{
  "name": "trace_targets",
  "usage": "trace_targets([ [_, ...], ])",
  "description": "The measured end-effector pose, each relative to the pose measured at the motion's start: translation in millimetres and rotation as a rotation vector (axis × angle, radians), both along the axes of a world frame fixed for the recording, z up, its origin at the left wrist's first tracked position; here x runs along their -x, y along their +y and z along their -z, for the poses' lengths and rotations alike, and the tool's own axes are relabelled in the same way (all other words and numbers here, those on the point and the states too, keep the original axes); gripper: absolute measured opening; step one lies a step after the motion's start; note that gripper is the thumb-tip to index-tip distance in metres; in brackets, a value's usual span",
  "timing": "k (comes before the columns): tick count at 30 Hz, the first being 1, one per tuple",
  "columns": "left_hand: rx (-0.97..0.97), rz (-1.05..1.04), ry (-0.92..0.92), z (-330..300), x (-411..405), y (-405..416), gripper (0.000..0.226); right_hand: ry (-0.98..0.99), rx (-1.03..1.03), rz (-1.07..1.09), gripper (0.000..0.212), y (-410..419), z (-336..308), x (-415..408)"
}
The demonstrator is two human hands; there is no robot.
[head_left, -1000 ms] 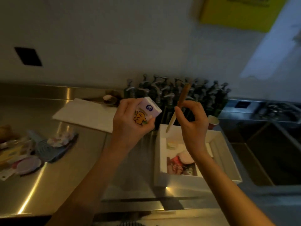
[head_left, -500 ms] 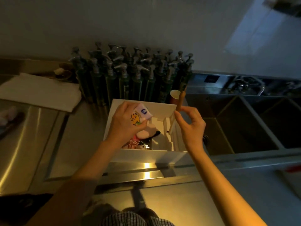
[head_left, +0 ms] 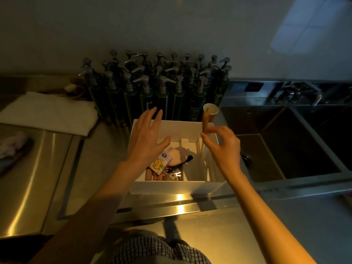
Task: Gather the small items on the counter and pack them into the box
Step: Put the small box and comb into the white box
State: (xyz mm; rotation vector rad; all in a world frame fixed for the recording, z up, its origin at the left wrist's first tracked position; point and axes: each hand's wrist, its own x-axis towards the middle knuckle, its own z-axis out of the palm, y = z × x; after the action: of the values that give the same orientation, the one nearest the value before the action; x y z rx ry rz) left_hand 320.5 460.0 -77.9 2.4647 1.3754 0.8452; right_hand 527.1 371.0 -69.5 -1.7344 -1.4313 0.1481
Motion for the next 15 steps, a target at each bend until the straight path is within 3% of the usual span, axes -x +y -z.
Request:
trace_targets([
  [5, -0.015, -0.025, 0.015, 3.5, 17.4, 0.4, 0.062, -0.110, 0.191, -0.023, 0.039, 19.0, 5.6, 15.5],
  [8, -0.026, -0.036, 0.044, 6.0, 30.0, -0.6, 0.059, -0.075, 0.176, -0.071, 0.047, 26.8, -1.9, 33.8],
  [15, -0.137, -0.045, 0.169, -3.7, 49.1, -3.3, 0.057, -0.248, 0.090, -0.146, 0.057, 40.8, -23.7, 59.3],
])
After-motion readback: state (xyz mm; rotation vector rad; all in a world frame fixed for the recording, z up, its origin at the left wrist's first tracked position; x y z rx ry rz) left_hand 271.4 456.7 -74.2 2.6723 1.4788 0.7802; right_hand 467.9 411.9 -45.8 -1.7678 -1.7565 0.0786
